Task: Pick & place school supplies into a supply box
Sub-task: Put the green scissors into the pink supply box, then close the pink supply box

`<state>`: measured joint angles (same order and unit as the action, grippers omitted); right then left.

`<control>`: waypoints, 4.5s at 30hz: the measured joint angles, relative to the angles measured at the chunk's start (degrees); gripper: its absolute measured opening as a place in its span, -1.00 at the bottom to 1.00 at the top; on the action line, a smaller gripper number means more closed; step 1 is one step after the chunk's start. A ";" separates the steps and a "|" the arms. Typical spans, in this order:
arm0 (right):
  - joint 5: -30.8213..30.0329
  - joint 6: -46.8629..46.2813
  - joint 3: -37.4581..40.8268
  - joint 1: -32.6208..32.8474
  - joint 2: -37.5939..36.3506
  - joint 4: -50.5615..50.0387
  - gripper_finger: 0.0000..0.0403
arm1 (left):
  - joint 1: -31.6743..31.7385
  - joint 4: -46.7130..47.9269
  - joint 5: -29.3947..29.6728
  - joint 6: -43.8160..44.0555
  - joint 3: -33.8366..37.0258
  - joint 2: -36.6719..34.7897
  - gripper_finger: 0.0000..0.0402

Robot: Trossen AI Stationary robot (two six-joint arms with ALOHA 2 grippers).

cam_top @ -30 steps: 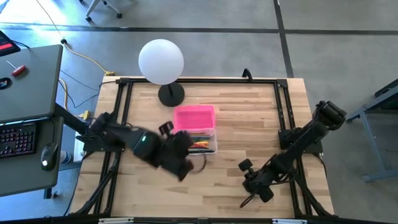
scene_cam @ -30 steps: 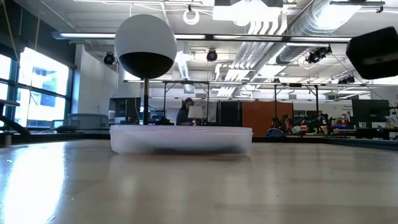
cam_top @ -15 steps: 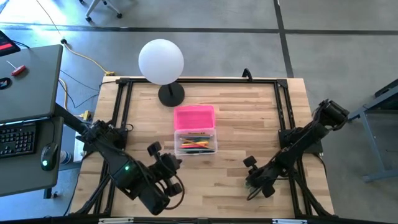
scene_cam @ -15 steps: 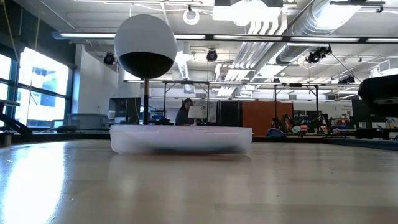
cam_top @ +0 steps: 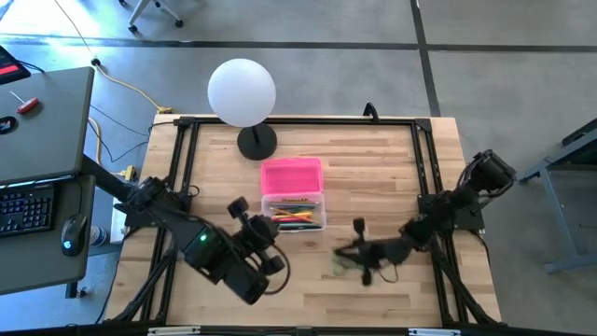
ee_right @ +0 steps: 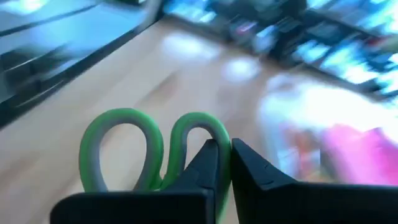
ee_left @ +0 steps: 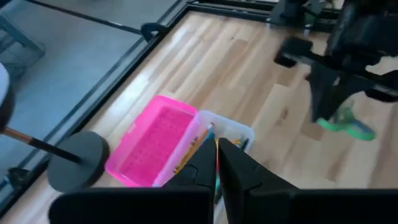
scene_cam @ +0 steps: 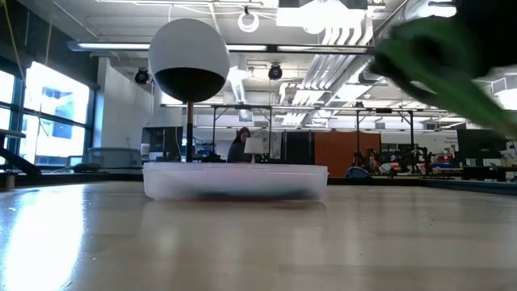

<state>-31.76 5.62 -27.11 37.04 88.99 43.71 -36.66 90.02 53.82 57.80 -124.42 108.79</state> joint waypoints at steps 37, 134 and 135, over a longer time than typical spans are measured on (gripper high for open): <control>14.96 23.95 -53.63 -35.67 32.28 -45.26 -0.83 | 4.68 -0.02 -6.78 -8.06 -0.15 -4.17 -0.78; 10.31 -11.18 5.94 -33.79 -34.63 -31.53 -0.98 | 22.77 -43.03 -13.50 13.94 75.27 -35.59 -0.89; 10.86 -11.20 5.94 -33.79 -33.87 -30.84 -0.99 | 24.48 -47.53 -14.93 12.41 77.03 -35.63 -0.91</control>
<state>-20.90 -5.58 -21.17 3.25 55.12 12.87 -12.18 42.49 38.89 70.21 -47.39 73.17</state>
